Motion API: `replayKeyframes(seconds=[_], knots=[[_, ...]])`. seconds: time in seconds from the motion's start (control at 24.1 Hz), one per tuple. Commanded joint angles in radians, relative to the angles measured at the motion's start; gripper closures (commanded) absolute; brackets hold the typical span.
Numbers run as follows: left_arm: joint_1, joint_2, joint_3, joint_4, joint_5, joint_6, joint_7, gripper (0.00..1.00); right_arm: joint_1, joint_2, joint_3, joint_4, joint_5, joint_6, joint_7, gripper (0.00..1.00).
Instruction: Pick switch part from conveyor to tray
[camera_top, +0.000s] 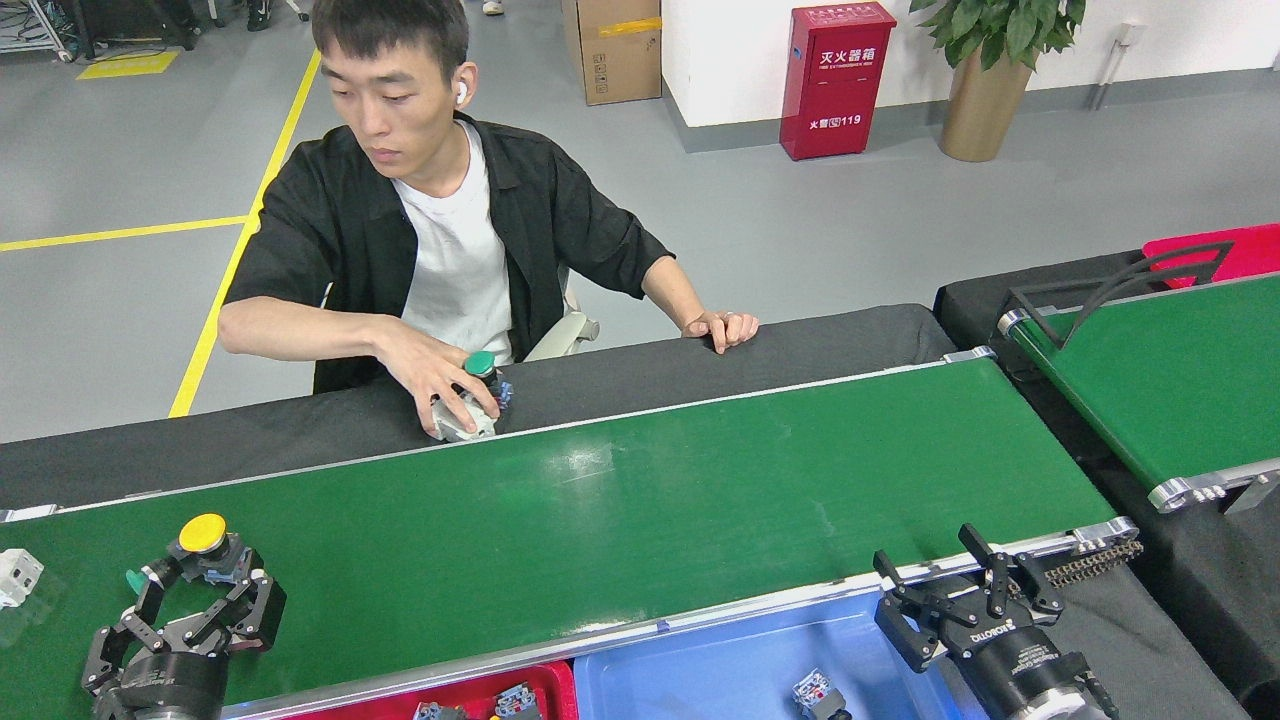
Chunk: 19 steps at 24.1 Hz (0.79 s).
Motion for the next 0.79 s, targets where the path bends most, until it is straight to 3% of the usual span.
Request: replayKeyframes(seconds=[0.0, 0.21, 0.33, 0.37, 0.5, 0.58, 0.75], knots=[[-0.045, 0.008, -0.001, 0.031, -0.002, 0.022, 0.015, 0.0, -0.002, 0.001, -0.003, -0.009, -0.002, -0.003, 0.001, 0.0], [-0.117, 0.036, -0.001, 0.148, -0.002, 0.083, 0.042, 0.0, 0.001, 0.0, -0.003, -0.007, -0.002, -0.005, 0.001, 0.0], [-0.183, 0.051, -0.002, 0.257, -0.002, 0.189, 0.127, 0.05, 0.003, 0.0, -0.003, -0.007, -0.002, -0.006, 0.001, 0.0], [-0.193, 0.057, -0.007, 0.278, -0.002, 0.214, 0.157, 0.22, 0.003, 0.0, -0.003, -0.009, -0.002, -0.012, 0.001, 0.0], [-0.188, 0.074, -0.025, 0.277, 0.001, 0.217, 0.17, 0.87, 0.003, 0.003, -0.003, -0.01, -0.002, -0.018, 0.001, 0.0], [-0.176, 0.074, -0.025, 0.274, 0.002, 0.217, 0.17, 0.97, 0.004, 0.003, -0.005, -0.01, -0.002, -0.018, 0.001, 0.0], [-0.14, 0.073, -0.03, 0.221, 0.002, 0.212, 0.165, 0.99, 0.007, 0.003, -0.005, -0.01, -0.002, -0.017, 0.001, 0.0]])
